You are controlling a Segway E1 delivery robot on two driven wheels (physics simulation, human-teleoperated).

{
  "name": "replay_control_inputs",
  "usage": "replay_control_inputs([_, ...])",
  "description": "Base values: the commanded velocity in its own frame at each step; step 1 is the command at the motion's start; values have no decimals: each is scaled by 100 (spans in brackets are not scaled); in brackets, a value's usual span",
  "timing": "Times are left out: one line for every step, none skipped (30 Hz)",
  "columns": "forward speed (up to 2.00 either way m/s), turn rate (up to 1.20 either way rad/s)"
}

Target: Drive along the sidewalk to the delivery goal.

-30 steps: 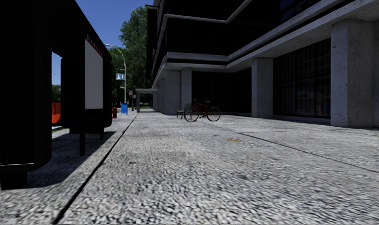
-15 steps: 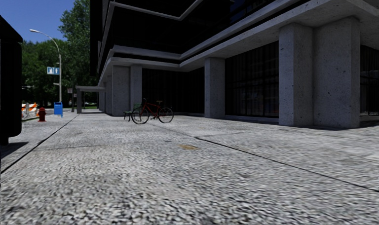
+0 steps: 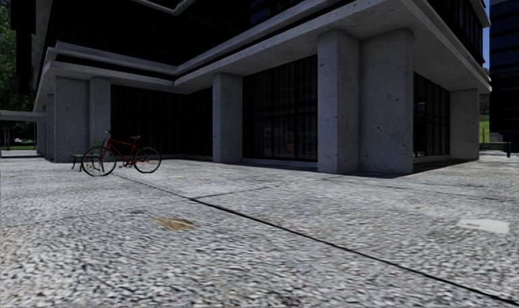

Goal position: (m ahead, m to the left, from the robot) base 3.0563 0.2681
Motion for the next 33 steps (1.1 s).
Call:
replay_control_inputs([184, -60])
replay_control_inputs([184, -40])
replay_control_inputs([184, -3])
replay_control_inputs([184, 0])
replay_control_inputs([184, 0])
replay_control_inputs([184, 0])
replay_control_inputs([184, 0])
replay_control_inputs([184, 0])
replay_control_inputs([184, 0])
replay_control_inputs([184, 0])
replay_control_inputs([184, 0])
replay_control_inputs([184, 0])
replay_control_inputs([184, 0])
replay_control_inputs([184, -51])
replay_control_inputs([184, -99])
replay_control_inputs([184, -107])
replay_control_inputs([184, -113])
replay_control_inputs([184, -114])
replay_control_inputs([184, -114])
replay_control_inputs([185, -115])
replay_control_inputs([185, -115])
replay_control_inputs([185, -115])
replay_control_inputs([185, -115])
replay_control_inputs([186, -115])
replay_control_inputs([186, -115])
replay_control_inputs([186, -115])
replay_control_inputs([186, -115])
replay_control_inputs([186, -115])
replay_control_inputs([186, -115])
replay_control_inputs([186, -115])
replay_control_inputs([186, -115])
replay_control_inputs([186, -115])
replay_control_inputs([186, -110])
